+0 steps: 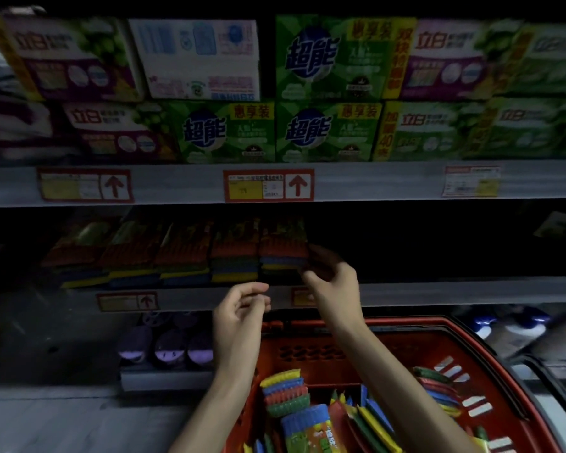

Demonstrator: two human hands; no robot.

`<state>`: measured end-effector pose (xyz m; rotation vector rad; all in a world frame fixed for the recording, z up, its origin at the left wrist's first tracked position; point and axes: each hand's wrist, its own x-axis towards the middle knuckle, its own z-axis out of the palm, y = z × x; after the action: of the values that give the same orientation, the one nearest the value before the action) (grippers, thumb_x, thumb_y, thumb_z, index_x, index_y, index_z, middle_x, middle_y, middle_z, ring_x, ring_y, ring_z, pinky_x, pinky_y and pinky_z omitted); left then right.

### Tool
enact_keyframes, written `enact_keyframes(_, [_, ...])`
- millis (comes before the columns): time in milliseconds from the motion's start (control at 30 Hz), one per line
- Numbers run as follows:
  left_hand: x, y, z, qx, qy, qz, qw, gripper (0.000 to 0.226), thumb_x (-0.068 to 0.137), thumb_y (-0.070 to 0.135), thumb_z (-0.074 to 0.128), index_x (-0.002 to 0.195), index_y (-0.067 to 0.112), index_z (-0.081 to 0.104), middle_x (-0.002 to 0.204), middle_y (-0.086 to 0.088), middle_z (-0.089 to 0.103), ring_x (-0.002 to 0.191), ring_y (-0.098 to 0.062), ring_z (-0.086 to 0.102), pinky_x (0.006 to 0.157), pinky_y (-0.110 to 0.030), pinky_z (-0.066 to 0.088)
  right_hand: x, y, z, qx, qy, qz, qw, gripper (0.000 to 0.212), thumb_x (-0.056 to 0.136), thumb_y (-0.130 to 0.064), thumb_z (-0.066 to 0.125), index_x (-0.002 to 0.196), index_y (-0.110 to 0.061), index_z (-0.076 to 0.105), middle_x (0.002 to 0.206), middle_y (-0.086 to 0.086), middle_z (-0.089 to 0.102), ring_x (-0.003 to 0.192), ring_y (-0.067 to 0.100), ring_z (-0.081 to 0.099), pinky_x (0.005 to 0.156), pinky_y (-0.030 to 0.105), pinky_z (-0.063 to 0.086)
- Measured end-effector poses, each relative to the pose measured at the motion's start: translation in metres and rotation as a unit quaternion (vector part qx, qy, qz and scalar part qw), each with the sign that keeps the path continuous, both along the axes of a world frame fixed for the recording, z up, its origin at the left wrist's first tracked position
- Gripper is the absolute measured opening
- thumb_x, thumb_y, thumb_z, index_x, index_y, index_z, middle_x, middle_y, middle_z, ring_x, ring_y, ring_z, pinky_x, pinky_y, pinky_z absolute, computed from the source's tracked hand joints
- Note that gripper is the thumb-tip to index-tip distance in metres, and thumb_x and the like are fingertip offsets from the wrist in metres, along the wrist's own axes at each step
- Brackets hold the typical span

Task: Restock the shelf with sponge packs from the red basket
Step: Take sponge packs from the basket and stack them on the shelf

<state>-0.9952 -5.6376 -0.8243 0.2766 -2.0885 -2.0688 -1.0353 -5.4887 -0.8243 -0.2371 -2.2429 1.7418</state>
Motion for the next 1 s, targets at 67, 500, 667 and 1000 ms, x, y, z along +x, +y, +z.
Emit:
enact_keyframes(67, [0.002,0.001,0.001,-0.001,0.001,-0.001,1.000,0.021,0.098,0.001,0.059,0.098,0.016,0.073,0.089,-0.004,0.075,0.083,-0.008,0.071,0.070,-0.015,0.054,0.000,0.003,0.000,0.007,-0.006,0.000,1.000,0.027,0.093,-0.013,0.067,0.117,-0.025,0.071,0.100,-0.010,0.075,0.082,0.008,0.072,0.072,0.042,0.062])
enact_keyframes(500, [0.029,0.018,0.016,-0.179,0.047,-0.094,0.978,0.020,0.096,0.017,0.067,0.106,0.034,0.066,0.096,0.011,0.067,0.090,0.000,0.064,0.072,-0.014,0.052,0.043,0.050,0.013,0.239,0.064,0.081,0.965,0.043,0.095,-0.030,0.071,0.136,-0.026,0.061,0.131,-0.011,0.063,0.121,0.003,0.057,0.095,0.013,0.046])
enact_keyframes(667, [0.055,0.026,0.019,-0.392,0.130,-0.110,0.904,0.030,0.095,0.035,0.067,0.124,0.034,0.061,0.115,0.020,0.057,0.106,0.001,0.057,0.086,-0.020,0.049,0.078,0.088,0.026,0.367,0.067,0.164,0.913,0.053,0.095,-0.048,0.063,0.144,-0.030,0.053,0.140,-0.012,0.056,0.128,0.005,0.053,0.103,0.026,0.050])
enact_keyframes(1000, [0.129,0.055,0.031,-0.592,0.111,-0.173,0.779,0.057,0.094,0.055,0.056,0.146,0.035,0.047,0.141,0.013,0.045,0.133,-0.016,0.047,0.105,-0.035,0.044,0.154,0.170,0.045,0.555,0.058,0.307,0.771,0.070,0.090,-0.063,0.049,0.151,-0.029,0.041,0.151,-0.001,0.043,0.137,0.021,0.046,0.106,0.036,0.048])
